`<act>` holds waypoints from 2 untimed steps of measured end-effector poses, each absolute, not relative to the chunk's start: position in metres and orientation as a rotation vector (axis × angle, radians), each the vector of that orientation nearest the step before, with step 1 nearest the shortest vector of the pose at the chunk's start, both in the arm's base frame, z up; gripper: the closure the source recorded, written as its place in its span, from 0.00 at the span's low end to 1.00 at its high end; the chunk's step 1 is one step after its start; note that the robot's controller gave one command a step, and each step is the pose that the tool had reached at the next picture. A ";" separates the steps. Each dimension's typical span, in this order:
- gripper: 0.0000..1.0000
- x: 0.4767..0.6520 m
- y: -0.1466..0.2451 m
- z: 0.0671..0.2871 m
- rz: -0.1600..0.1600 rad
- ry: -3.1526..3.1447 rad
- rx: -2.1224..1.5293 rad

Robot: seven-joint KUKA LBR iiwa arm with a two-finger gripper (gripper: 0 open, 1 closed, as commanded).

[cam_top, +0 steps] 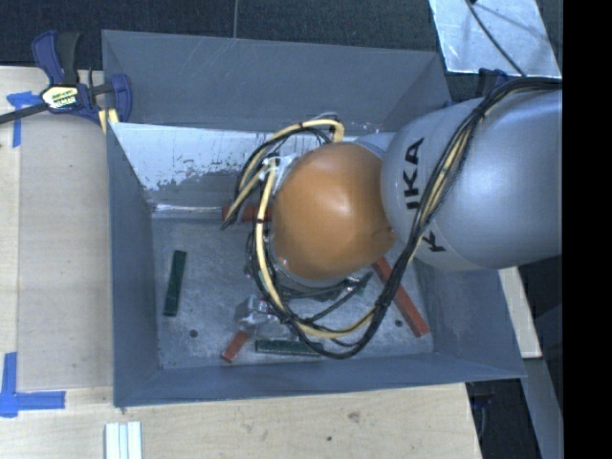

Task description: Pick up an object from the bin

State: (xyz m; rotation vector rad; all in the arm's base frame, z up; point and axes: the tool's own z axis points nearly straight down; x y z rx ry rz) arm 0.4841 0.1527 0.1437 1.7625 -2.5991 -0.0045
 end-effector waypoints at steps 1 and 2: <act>1.00 0.486 0.207 0.140 -0.005 -2.612 1.755; 0.00 0.486 0.204 0.140 -0.002 -2.615 1.747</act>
Offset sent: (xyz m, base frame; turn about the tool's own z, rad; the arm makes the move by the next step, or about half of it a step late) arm 0.0017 0.0509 -0.0041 0.0126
